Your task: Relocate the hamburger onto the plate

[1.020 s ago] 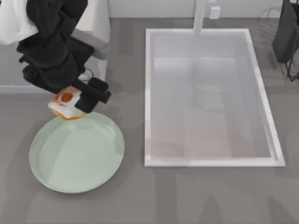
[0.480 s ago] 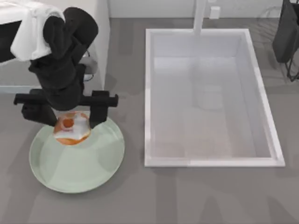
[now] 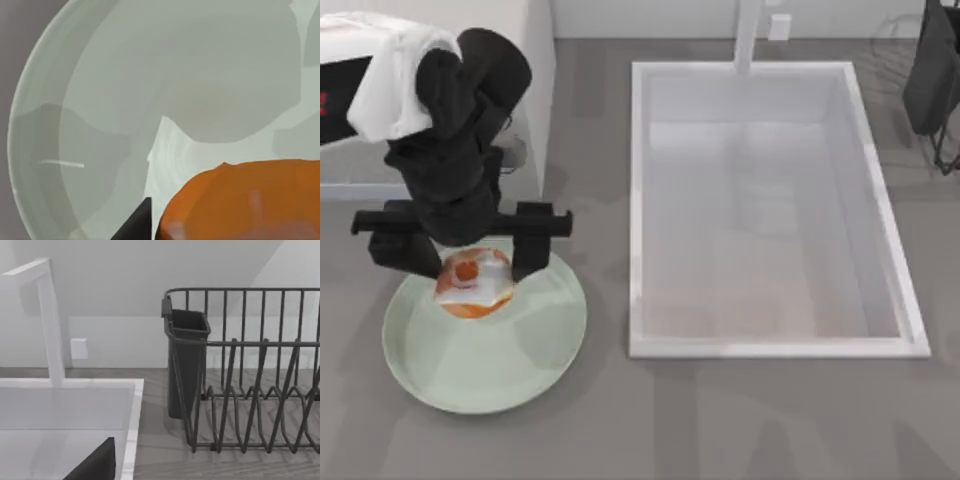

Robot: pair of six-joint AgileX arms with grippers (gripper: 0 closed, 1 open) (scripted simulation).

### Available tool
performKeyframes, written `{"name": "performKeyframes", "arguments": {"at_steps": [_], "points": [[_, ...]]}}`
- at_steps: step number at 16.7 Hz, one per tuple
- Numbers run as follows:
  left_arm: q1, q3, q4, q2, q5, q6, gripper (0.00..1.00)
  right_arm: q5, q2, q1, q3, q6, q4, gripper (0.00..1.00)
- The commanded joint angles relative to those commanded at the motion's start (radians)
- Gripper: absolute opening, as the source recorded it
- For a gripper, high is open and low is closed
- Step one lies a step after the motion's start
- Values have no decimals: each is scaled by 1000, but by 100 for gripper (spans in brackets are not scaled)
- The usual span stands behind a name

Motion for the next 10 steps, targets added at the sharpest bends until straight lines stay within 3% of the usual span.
{"name": "performKeyframes", "arguments": {"at_steps": [10], "points": [[1, -90, 134, 44, -1, 2, 0, 0, 0, 0, 0, 0, 0, 100]]}}
